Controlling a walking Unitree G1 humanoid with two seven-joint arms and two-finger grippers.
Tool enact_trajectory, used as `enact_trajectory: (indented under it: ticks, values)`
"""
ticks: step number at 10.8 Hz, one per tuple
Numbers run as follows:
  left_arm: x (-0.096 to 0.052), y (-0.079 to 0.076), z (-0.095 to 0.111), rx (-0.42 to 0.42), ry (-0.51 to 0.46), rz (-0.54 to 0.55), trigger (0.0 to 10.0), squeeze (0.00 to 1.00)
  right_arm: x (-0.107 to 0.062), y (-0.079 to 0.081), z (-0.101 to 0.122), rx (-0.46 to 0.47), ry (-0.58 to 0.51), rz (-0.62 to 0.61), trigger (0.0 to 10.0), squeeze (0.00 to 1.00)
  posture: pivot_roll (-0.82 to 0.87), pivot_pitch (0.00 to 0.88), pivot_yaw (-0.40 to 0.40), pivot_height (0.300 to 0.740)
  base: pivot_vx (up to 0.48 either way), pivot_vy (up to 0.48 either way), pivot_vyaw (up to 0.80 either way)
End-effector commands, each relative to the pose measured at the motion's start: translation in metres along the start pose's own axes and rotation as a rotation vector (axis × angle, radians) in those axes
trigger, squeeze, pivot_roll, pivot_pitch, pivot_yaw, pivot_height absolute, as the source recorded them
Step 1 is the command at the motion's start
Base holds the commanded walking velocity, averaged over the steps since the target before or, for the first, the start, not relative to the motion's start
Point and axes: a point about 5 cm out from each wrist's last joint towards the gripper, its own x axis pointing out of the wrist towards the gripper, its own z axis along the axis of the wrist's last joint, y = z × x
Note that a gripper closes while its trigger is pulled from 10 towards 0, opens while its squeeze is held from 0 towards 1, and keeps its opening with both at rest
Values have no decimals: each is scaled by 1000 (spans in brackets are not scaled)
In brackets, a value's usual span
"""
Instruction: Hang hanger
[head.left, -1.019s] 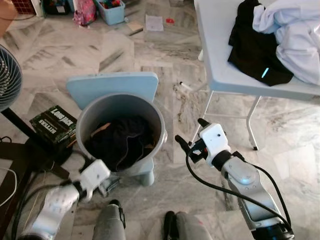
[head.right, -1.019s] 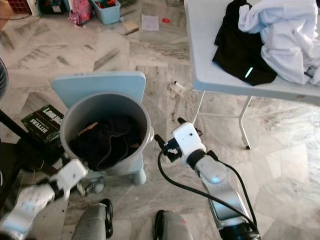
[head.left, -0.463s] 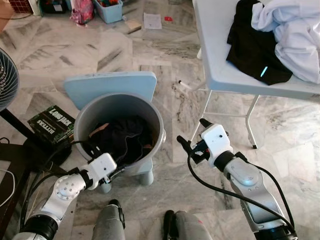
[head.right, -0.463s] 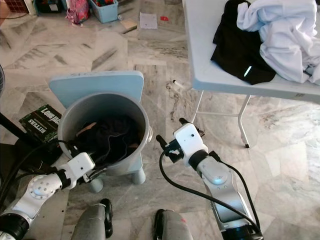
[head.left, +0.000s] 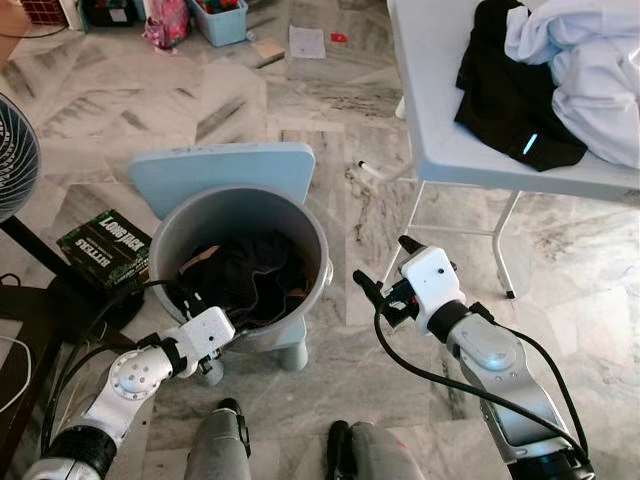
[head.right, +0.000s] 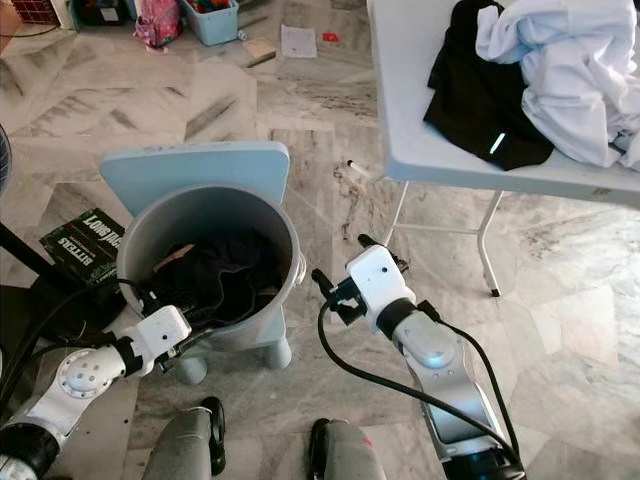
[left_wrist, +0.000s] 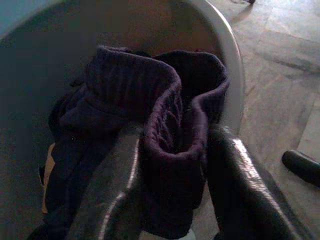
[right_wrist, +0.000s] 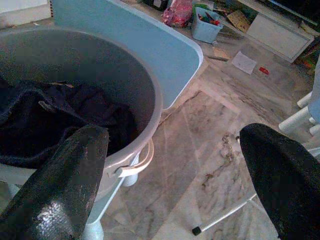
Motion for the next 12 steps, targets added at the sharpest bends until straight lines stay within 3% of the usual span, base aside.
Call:
enact_trajectory:
  ticks: [1,4,6,9,10,12]
  values:
    - [1,-6,-2,3,5,-14,0,0,-1,-2,0,-9,5,-10,10000,0,-55,195,-103,740,0,0,0]
    - [1,-4,-3,10,4,-4,0,0,-2,-3,0,-11,6,-11,10000,0,-57,193,-106,740,0,0,0]
    - [0,5,-1,66,-13,96,0,0,-2,-4,0,-14,6,-12,10000,0,-61,192,-108,740,0,0,0]
    - [-1,12,0,88,-13,153,0,0,-2,-3,1,-15,3,-9,10000,0,-59,190,-110,740,0,0,0]
    - [-3,20,-3,94,11,234,0,0,0,-3,0,-15,1,-10,10000,0,-51,181,-110,740,0,0,0]
    - [-9,44,11,70,-56,469,0,0,3,-4,1,-15,-4,-12,10000,0,-38,170,-110,740,0,0,0]
